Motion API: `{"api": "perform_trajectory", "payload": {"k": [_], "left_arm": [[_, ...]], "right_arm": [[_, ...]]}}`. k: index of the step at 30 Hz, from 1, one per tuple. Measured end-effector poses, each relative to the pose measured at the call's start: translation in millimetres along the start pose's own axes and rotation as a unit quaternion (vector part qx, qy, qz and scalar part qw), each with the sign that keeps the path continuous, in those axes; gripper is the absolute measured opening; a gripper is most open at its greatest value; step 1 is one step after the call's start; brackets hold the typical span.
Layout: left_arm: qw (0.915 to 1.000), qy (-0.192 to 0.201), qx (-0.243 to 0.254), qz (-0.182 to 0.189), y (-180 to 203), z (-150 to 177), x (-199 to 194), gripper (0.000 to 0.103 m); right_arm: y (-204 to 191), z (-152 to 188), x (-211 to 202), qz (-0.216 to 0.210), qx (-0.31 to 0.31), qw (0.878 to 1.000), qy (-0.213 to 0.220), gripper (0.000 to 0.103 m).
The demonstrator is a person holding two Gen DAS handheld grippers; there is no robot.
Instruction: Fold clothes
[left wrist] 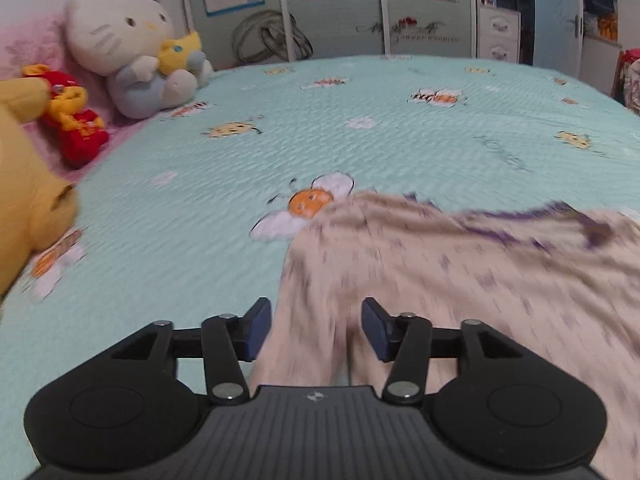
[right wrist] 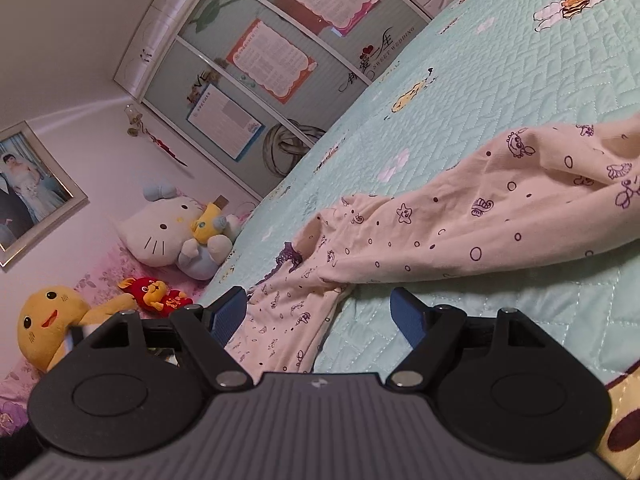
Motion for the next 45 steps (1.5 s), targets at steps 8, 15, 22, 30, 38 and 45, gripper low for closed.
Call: {"api": "perform_trajectory", "payload": {"k": [8,15,22,30,38,45], "left_arm": [[0.9997,-0.012,0.005,-0.019,1.1,139.1,-139.4,0.063],[0.9956,0.015,-0.092,0.014,-1.7,208.8,-212.6,0.063],[0.9922,0.046,0.091,-0.072,14.7,219.3,-254.0,0.065],[0.9565,0.020,0.256,-0.139,38.0,249.7,-243.1,0.068],[0.9396,0.004,0.306,-0.152,48.2,251.4,-220.3,0.069],[0.9339,0.014,0.323,-0.152,62.7,244.5,-216.6,0.069]], "right_arm": [[-4.0,10.1,-6.7,0.035,-0.014,0.999,-0.026,0.078],[-34.6,89.0,-89.6,0.089,-0.059,0.990,-0.087,0.078],[-84.5,163.9,-196.8,0.100,-0.153,0.978,-0.097,0.078],[-131.2,237.7,-217.6,0.193,-0.512,0.836,-0.045,0.076],[-122.0,237.4,-214.7,0.234,-0.553,0.799,-0.013,0.076],[-124.9,231.6,-210.7,0.237,-0.543,0.806,0.000,0.064]]}}
Point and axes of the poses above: each gripper's, at about its wrist camera, not at the fingertips, and x roughly the way its jaws point, y to its right, z to its underside, the point moved 9 cm from there along x, roughly the way its jaws point, and after that the axes turned 10 degrees about z, right-handed, at the moved point
